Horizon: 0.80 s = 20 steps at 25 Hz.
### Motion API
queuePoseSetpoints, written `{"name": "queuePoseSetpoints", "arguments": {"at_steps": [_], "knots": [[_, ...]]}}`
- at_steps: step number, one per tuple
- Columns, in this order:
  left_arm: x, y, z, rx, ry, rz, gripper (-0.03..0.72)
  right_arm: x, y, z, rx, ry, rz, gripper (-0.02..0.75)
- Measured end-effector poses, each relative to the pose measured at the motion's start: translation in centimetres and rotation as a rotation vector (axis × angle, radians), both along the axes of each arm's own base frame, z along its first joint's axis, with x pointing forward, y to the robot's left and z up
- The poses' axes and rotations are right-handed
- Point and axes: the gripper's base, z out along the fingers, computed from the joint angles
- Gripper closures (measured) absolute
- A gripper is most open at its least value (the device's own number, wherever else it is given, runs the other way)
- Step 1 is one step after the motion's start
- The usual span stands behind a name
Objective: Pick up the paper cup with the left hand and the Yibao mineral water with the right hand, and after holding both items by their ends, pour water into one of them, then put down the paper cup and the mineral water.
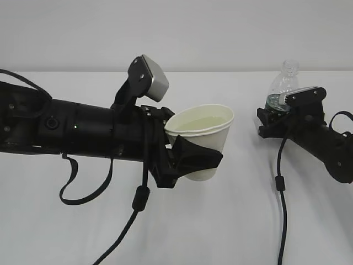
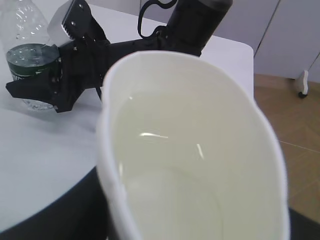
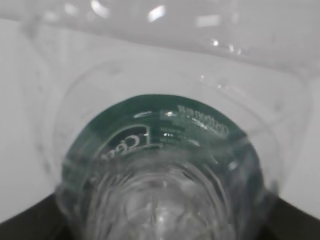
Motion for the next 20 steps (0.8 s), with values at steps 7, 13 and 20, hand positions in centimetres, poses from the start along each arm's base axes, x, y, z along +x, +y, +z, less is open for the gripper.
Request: {"name": "queuePoseSetpoints", "arguments": {"at_steps": [7,13,20], "knots": [[0.0,0.0,0.0,0.000,0.000,0.000,0.269,-0.1,0.0,-0.4,0.006,-0.014,0.003,0.281],[0.0,0.0,0.0,0.000,0.000,0.000,0.269,0.0,0.1,-1.0,0.029,-0.065,0.003,0.281],[0.0,0.0,0.0,0.000,0.000,0.000,0.269,0.0,0.1,-1.2,0.042,-0.075,-0.003,0.282]]}}
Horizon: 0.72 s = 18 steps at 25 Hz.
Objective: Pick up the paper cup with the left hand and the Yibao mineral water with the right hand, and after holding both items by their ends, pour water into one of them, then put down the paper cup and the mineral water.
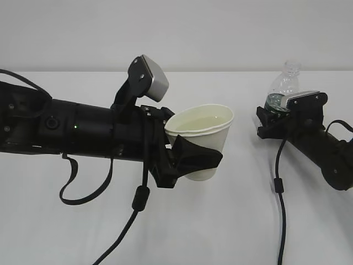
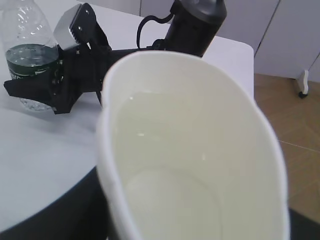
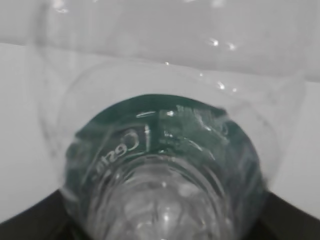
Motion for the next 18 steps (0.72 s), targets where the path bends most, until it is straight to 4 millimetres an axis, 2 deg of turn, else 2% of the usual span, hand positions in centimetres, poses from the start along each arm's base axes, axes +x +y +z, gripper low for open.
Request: {"name": "queuePoseSetpoints", "arguments": {"at_steps": [6,14,18], "knots": [[0.00,0.00,0.00,0.000,0.000,0.000,0.269,0.01,-0.02,0.01,0.034,0.001,-0.008,0.277],[0.00,0.00,0.00,0.000,0.000,0.000,0.269,-0.01,0.00,-0.02,0.053,0.000,-0.008,0.148],[0.00,0.00,0.00,0.000,0.000,0.000,0.269,0.00,0.00,0.00,0.055,-0.002,-0.008,0.134]]}}
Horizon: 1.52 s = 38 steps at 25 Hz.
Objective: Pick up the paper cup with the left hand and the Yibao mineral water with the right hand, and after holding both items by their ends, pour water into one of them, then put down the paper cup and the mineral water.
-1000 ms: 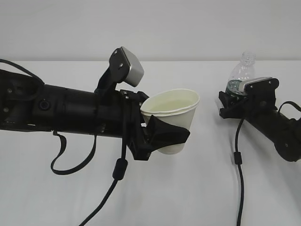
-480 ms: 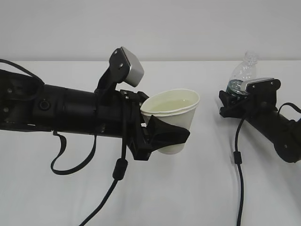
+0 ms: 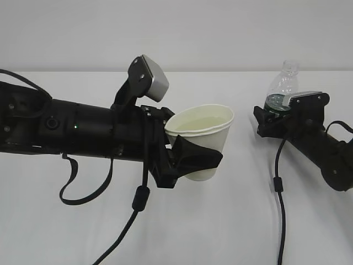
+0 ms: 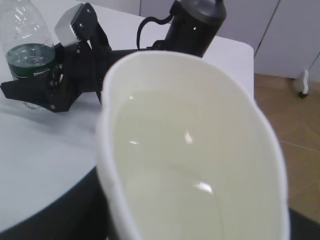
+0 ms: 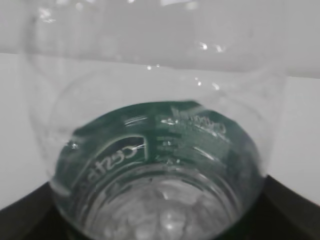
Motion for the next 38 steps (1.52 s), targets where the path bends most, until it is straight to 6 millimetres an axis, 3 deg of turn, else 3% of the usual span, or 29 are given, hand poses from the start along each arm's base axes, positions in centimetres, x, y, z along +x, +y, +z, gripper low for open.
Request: {"name": "queuePoseSetpoints", "arguments": {"at_steps": [12,38], "knots": [[0.0,0.0,0.0,0.001,0.000,0.001,0.269,-1.7,0.0,-0.7,0.003,0.055,0.002,0.133],[0.0,0.0,0.0,0.001,0.000,0.001,0.269,-3.7,0.2,1.2,-0.001,0.059,0.024,0.133]]}}
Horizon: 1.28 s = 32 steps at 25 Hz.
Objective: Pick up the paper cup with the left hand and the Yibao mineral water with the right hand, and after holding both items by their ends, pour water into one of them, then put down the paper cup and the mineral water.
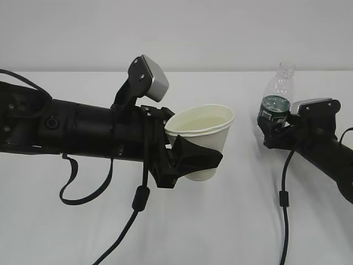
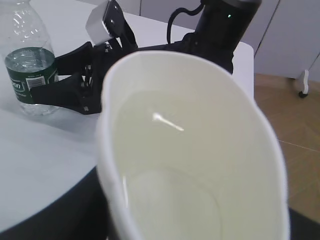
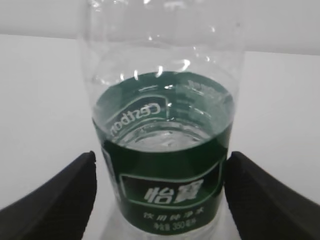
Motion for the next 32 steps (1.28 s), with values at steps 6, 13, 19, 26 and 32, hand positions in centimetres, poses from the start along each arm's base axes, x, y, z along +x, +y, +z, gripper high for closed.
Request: {"name": "queuePoseSetpoints", "arguments": {"at_steps": [6,13,19,26,32], "knots": [[0.0,0.0,0.0,0.000,0.000,0.000,0.269,-1.2,0.0,0.7,0.000,0.013,0.000,0.133],[0.0,0.0,0.0,0.000,0.000,0.000,0.269,-2.5,0.0,1.3,0.000,0.028,0.000,0.133],[0.0,0.0,0.0,0.000,0.000,0.000,0.269,-3.2,0.0,2.9,0.000,0.001,0.002,0.135],[0.0,0.0,0.0,0.003,0.000,0.003,0.269,-3.7,0.0,4.2,-0.001,-0.024,0.002,0.139],[0.2,0.2,-0.2,0.030,-0.003,0.027,0.269,-5.1,0.0,4.3,-0.001,0.003,0.002,0.144]]}}
